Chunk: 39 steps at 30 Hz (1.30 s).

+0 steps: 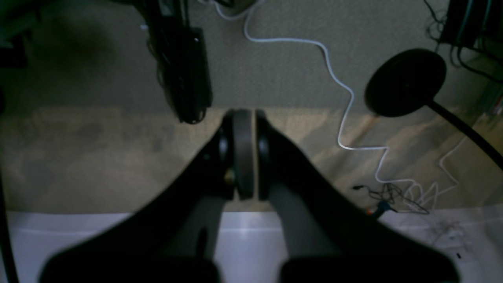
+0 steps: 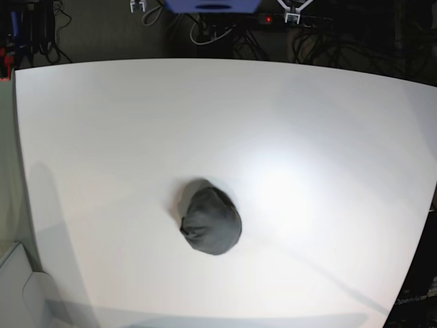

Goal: Layout the t-shirt on the table in an organized manner, then fold the t-shirt properly

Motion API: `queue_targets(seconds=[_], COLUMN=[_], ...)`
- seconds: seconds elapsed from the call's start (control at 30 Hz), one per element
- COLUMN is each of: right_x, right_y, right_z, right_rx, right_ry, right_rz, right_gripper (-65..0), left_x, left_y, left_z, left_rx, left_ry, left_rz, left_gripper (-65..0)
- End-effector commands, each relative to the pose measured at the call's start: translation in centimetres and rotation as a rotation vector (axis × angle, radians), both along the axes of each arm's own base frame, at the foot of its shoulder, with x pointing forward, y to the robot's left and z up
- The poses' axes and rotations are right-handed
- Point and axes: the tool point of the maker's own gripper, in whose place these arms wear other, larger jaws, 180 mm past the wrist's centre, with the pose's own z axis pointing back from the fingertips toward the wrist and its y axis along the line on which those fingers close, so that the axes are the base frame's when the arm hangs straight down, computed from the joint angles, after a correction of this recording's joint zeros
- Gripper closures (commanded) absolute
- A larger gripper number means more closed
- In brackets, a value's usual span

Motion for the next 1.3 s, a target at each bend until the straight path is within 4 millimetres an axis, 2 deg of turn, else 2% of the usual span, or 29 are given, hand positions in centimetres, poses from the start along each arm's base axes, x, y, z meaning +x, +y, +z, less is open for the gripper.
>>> queue_targets(seconds=[0.0, 0.1, 0.27, 0.33, 0.4, 0.5, 0.67, 0.87, 1.0, 1.07, 1.27], right_x=[-1.4, -2.8, -4.5, -4.2, -4.7, -4.1, -4.2, -4.8, -4.4, -3.8, -0.9], right_y=[-0.6, -1.5, -2.6, -3.2, -2.4, -0.9, -0.7, -0.5, -2.3, -3.1, -5.3], right_z=[0.2, 0.5, 0.9, 1.1, 1.6, 2.9, 5.2, 6.7, 8.1, 9.1, 13.2], right_rx=[-0.003, -0.016, -0.03, -0.033, 0.021, 0.108, 0.11, 0.111, 0.069, 0.047, -0.014], right_ry=[0.019, 0.038, 0.062, 0.048, 0.036, -0.024, -0.086, -0.108, -0.146, -0.178, -0.301], right_rz=[0.0, 0.006, 0.015, 0.022, 0.034, 0.05, 0.074, 0.085, 0.056, 0.05, 0.064], right_gripper=[0.0, 0.0, 0.0, 0.0, 0.0, 0.0, 0.0, 0.0, 0.0, 0.0, 0.0], left_x=[-1.0, -2.2, -2.6, -2.5, -2.5, -1.8, -1.5, -1.2, -0.3, 0.5, 2.8], left_y=[0.0, 1.1, 2.3, 2.1, 1.8, 2.2, 1.7, 0.9, 1.2, 2.0, 3.5], left_z=[0.2, 0.8, 2.1, 2.7, 3.5, 4.6, 6.5, 8.9, 11.1, 12.5, 16.3], left_rx=[-0.005, 0.009, 0.023, 0.017, 0.011, 0.014, 0.004, -0.017, -0.039, -0.055, -0.097], left_ry=[0.004, -0.002, -0.045, -0.073, -0.098, -0.142, -0.198, -0.258, -0.316, -0.349, -0.438], left_rz=[-0.001, -0.011, -0.03, -0.035, -0.04, -0.052, -0.063, -0.075, -0.034, 0.007, 0.032], left_gripper=[-0.3, -0.2, -0.2, -0.2, -0.2, -0.2, -0.2, -0.2, -0.2, -0.2, -0.2])
